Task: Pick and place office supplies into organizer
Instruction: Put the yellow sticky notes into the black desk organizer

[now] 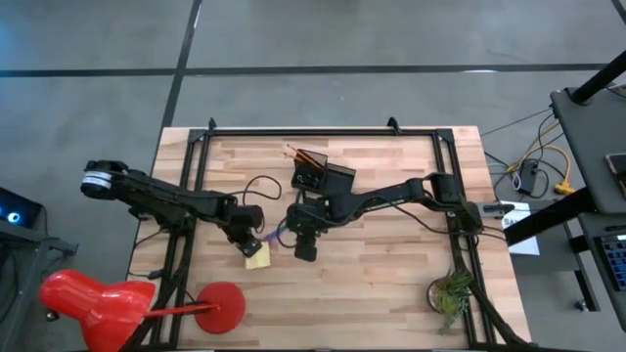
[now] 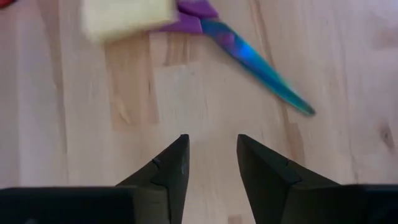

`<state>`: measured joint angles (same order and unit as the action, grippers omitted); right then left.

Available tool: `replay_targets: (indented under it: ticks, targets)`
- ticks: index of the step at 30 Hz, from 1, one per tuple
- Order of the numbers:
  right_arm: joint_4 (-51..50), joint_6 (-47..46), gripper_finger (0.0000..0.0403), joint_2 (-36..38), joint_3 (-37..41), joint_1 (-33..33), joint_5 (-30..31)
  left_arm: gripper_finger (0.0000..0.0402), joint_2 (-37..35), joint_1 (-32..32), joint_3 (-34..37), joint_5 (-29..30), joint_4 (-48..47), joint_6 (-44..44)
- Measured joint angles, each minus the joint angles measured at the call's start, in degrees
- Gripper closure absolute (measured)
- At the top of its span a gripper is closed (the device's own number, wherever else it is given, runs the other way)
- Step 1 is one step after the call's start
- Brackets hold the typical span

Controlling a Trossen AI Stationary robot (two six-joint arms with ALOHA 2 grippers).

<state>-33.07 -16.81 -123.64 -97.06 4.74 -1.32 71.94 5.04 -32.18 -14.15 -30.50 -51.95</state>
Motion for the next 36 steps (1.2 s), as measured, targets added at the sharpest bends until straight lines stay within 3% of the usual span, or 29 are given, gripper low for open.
replay_targets:
  ticks: [4, 11, 14, 17, 21, 28, 31, 36]
  targets:
    - [-3.1, 0.18, 0.0286, 2.33, 0.02, 0.52, 4.12, 0.0397, -0.04, 0.0, 0.02, -0.57, -0.01, 1.69]
    - [-7.34, -3.93, 0.0308, 9.53, 0.02, 2.23, 23.5, 0.0401, -2.83, -0.1, -2.24, 2.28, 0.1, 4.21]
    - [-13.5, -13.01, 0.0319, 14.38, -0.07, 3.28, 34.36, 0.0401, -4.04, -0.97, -4.81, 5.17, 0.34, 6.53]
    - [-24.4, -27.19, 0.0329, 18.63, -0.04, 3.69, 40.37, 0.0401, -4.01, -3.22, -7.54, 6.83, 2.51, 11.34]
    - [-38.7, -42.1, 0.0337, 23.35, -0.02, 4.56, 43.56, 0.0401, -0.61, -8.42, -12.35, 6.25, 6.61, 20.3]
    - [-51.38, -49.91, 0.0339, 26.86, 0.11, 6.56, 43.52, 0.0401, 12.52, -14.65, -31.45, 5.1, 5.39, 42.03]
    - [-54.44, -53.03, 0.034, 27.59, 0.11, 7.35, 43.52, 0.0402, 19.06, -14.95, -40.54, 8.71, 2.95, 52.39]
    - [-57.0, -56.69, 0.034, 27.71, 0.75, 8.38, 43.47, 0.0402, 28.04, -14.83, -51.71, 21.54, 2.29, 66.75]
